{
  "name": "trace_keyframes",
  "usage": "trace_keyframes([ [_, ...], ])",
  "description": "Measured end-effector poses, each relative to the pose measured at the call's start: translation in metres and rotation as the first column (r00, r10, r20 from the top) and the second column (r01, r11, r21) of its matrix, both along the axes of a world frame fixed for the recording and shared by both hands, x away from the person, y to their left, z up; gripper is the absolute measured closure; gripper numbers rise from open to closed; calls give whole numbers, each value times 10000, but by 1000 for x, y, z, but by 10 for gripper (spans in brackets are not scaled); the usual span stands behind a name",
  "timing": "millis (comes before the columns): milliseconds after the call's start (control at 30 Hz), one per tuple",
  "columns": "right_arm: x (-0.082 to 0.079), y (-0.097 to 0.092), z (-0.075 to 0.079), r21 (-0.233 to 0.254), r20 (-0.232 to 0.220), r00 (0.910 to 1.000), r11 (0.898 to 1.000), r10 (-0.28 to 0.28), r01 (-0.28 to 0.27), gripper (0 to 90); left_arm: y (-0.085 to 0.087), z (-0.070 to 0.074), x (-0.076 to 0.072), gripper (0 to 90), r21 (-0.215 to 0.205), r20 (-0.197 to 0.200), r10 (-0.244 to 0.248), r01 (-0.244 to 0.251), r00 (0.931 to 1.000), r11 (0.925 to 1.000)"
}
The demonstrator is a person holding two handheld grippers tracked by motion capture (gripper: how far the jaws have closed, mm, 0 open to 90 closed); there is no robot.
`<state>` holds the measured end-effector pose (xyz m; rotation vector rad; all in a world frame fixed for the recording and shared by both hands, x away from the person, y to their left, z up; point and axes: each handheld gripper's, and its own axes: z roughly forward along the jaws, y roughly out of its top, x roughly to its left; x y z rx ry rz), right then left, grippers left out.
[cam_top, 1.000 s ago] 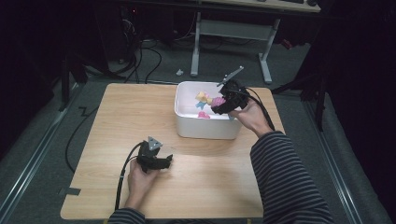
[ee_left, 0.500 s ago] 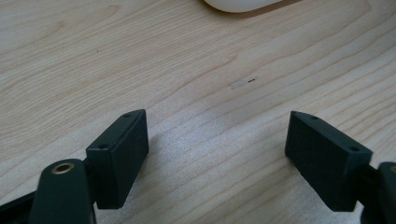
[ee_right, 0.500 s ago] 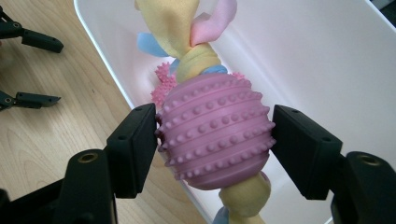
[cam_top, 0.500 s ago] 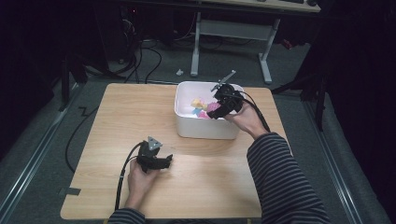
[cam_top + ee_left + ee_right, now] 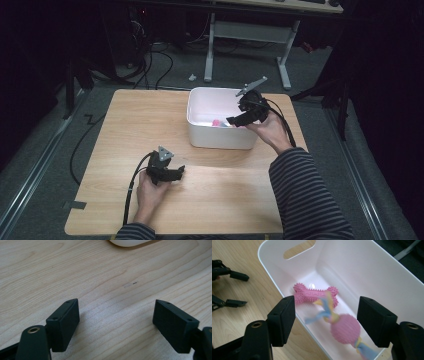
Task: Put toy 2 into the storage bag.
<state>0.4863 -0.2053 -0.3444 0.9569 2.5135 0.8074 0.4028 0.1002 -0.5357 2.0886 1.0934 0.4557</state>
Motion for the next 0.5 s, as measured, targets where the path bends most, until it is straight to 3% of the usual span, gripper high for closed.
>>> trace_keyframes([
  [133,-15,-16,1,444,359,9991,9988,-218,202,338,0,0,0,217,9,0,-2,2,10000,10000],
  [500,-48,-61,3,1504,544,9938,9847,-973,881,366,0,0,0,217,21,3,-4,4,10000,10000],
])
